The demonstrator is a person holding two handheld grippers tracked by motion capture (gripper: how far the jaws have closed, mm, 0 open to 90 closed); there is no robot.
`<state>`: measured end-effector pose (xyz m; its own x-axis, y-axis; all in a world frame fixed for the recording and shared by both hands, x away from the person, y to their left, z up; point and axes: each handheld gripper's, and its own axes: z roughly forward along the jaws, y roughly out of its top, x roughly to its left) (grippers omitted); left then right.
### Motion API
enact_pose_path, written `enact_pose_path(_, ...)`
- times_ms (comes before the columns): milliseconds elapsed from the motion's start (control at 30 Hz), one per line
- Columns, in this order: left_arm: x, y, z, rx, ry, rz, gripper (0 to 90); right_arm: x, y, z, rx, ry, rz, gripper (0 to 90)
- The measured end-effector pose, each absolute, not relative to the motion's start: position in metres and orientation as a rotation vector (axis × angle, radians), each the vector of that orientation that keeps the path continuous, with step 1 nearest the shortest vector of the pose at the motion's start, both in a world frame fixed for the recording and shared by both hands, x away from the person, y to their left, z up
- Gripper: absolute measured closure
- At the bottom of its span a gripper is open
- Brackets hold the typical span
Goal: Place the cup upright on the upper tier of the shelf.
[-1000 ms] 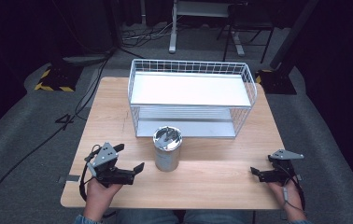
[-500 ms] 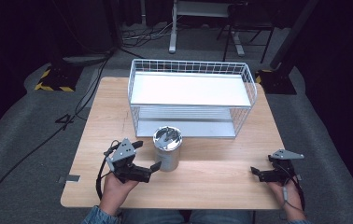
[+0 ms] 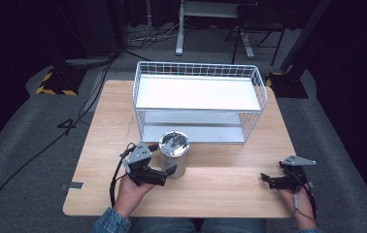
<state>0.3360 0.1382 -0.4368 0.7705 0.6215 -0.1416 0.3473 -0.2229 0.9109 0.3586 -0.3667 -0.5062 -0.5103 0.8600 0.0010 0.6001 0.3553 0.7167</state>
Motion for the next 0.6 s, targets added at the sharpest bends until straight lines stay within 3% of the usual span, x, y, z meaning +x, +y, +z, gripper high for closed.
enact_pose_path(600,0.358,0.113,-0.459,1.81,0.778,0.347,0.0,0.359,-0.367,-0.506,1.28,2.242,0.95,3.4)
